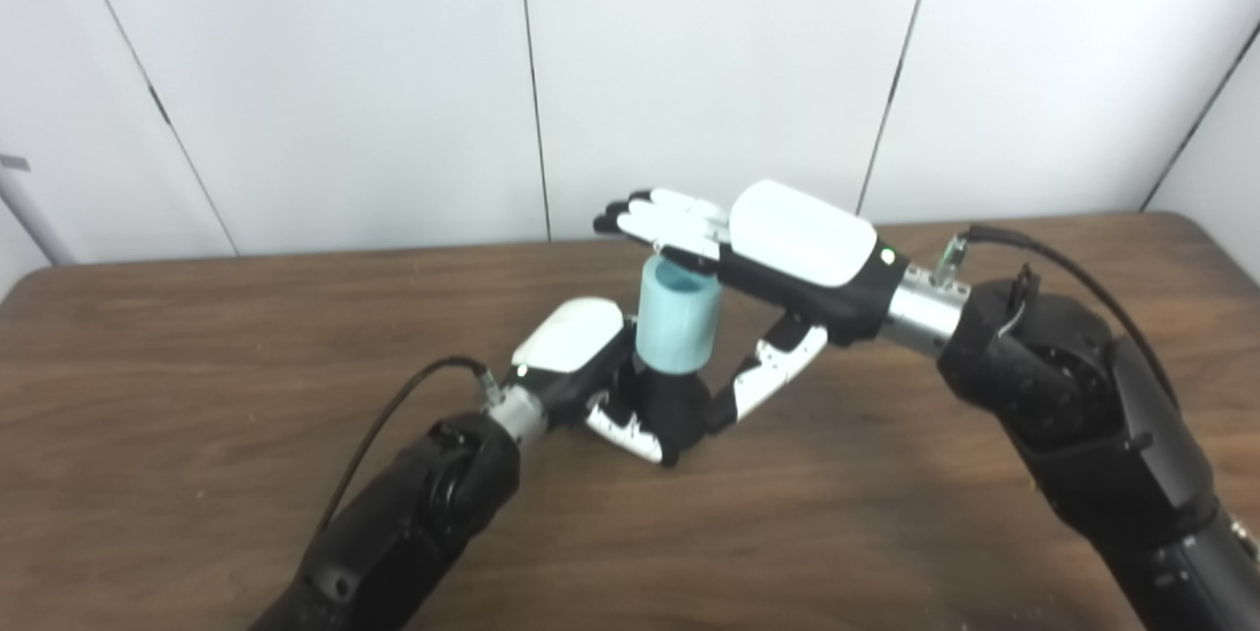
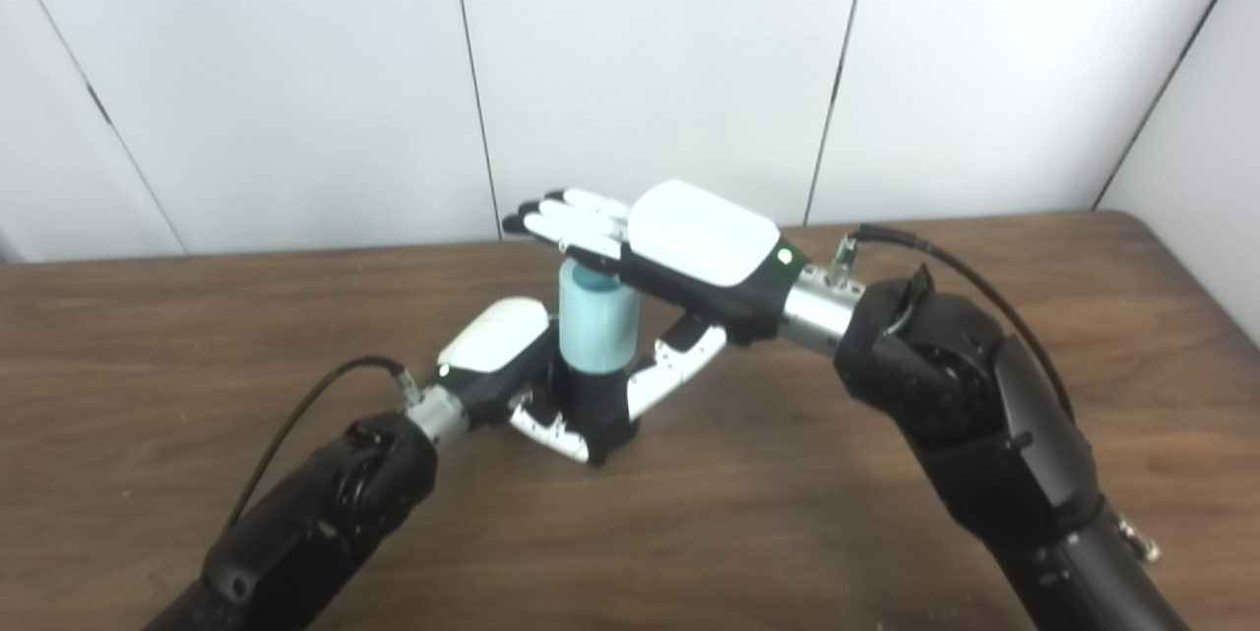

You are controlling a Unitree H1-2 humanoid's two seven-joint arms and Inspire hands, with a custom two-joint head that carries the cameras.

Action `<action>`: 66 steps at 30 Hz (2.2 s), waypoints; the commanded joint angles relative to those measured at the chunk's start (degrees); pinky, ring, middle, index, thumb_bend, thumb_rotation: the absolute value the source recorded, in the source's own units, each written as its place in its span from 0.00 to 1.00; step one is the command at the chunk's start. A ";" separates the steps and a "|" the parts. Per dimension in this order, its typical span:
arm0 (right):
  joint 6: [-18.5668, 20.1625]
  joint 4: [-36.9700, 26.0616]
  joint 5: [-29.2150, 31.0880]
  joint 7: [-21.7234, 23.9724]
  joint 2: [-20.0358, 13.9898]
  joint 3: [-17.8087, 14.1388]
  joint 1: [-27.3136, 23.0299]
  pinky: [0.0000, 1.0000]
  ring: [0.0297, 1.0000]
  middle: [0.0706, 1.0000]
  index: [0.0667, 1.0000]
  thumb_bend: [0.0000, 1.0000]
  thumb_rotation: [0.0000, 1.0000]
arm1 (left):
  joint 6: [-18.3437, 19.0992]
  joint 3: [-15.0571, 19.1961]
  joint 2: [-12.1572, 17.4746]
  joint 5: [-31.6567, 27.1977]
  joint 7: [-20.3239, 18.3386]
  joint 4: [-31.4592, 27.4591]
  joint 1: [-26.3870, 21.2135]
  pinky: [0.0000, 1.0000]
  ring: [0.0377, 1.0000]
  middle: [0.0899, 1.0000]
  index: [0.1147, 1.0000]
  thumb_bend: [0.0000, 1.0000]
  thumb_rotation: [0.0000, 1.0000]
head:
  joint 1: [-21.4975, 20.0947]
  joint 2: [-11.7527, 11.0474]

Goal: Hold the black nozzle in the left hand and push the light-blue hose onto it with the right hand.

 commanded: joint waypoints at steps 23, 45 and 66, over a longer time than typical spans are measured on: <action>-0.35 0.07 0.15 -4.57 -1.48 -3.33 -2.97 0.98 1.00 1.00 1.00 0.70 0.98 | 2.25 -2.90 2.17 3.71 -6.44 4.29 3.78 0.36 0.40 0.36 0.43 0.52 0.00 | 0.01 0.21; 2.42 1.28 -1.20 1.58 -2.20 1.51 -2.22 1.00 1.00 1.00 1.00 0.71 0.94 | 2.11 -2.84 2.36 3.86 -6.09 3.95 4.21 0.36 0.42 0.38 0.43 0.53 0.00 | 0.05 0.20; 0.15 -1.56 -0.14 1.67 -2.65 2.56 0.79 1.00 1.00 1.00 0.99 0.72 0.93 | 2.26 -2.66 2.27 3.69 -6.14 4.31 3.93 0.36 0.40 0.36 0.43 0.52 0.00 | 0.18 0.56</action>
